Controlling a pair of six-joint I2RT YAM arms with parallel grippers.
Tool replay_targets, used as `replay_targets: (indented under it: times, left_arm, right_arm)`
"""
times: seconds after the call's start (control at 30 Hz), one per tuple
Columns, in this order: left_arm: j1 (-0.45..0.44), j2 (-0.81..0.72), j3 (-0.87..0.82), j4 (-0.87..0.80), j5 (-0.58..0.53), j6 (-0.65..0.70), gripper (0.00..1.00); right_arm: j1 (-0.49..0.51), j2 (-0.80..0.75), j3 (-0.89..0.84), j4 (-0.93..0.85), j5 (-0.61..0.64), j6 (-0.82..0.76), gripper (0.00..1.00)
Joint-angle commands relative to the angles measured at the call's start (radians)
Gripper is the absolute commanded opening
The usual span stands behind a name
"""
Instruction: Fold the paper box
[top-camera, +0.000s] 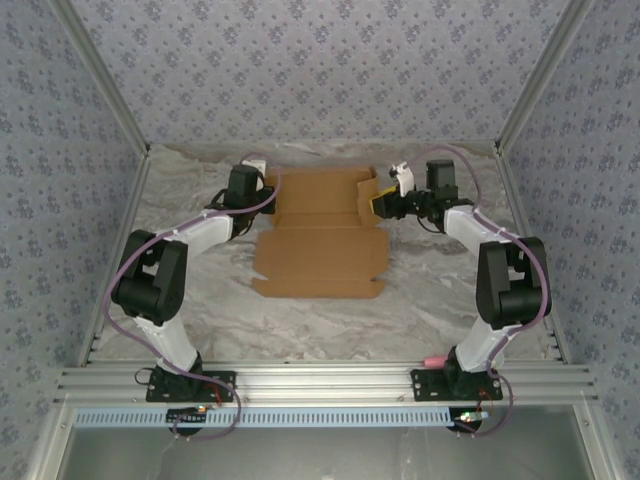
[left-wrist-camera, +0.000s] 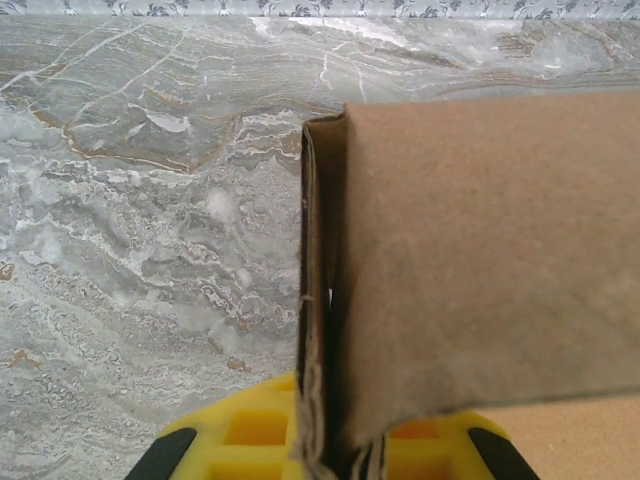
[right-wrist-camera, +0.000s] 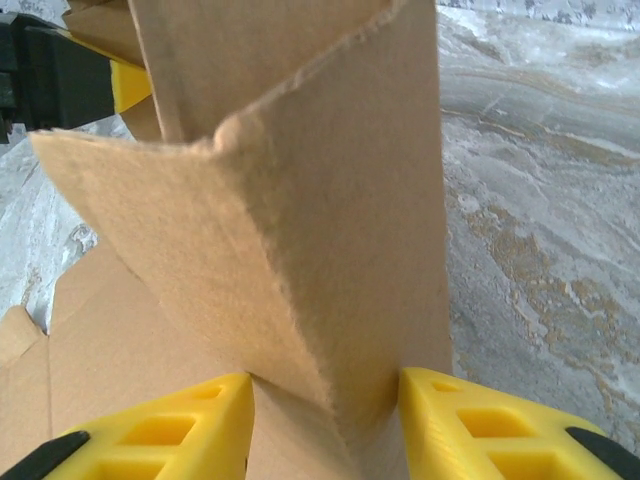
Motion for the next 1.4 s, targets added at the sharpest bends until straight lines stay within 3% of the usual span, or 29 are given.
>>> replay_targets:
  times: [0.0, 0.13, 0.3, 0.63, 1.0, 1.37]
  left_arm:
    - [0.000, -0.036, 0.043, -0.004, 0.047, 0.005, 0.00]
    - [0.001, -0.036, 0.044, -0.002, 0.053, 0.005, 0.00]
    - [-0.001, -0.035, 0.041, -0.004, 0.056, 0.005, 0.00]
    - [-0.011, -0.023, 0.053, -0.017, 0.054, -0.014, 0.00]
    - [-0.023, -0.024, 0.048, -0.016, 0.047, -0.057, 0.00]
    - [-0.037, -0.018, 0.052, -0.016, 0.041, -0.061, 0.00]
  right_arm:
    - [0.014, 0.003, 0.043, -0.003, 0.025, -0.033, 0.46]
    - [0.043, 0.006, 0.050, 0.010, 0.096, -0.037, 0.44]
    - [0.091, 0.004, 0.031, 0.075, 0.276, 0.018, 0.37]
    - [0.223, -0.004, -0.010, 0.159, 0.738, 0.168, 0.27]
    - [0.348, 0.083, 0.037, 0.083, 1.280, 0.414, 0.15]
    - [0.400, 0.154, 0.120, -0.013, 1.519, 0.558, 0.11]
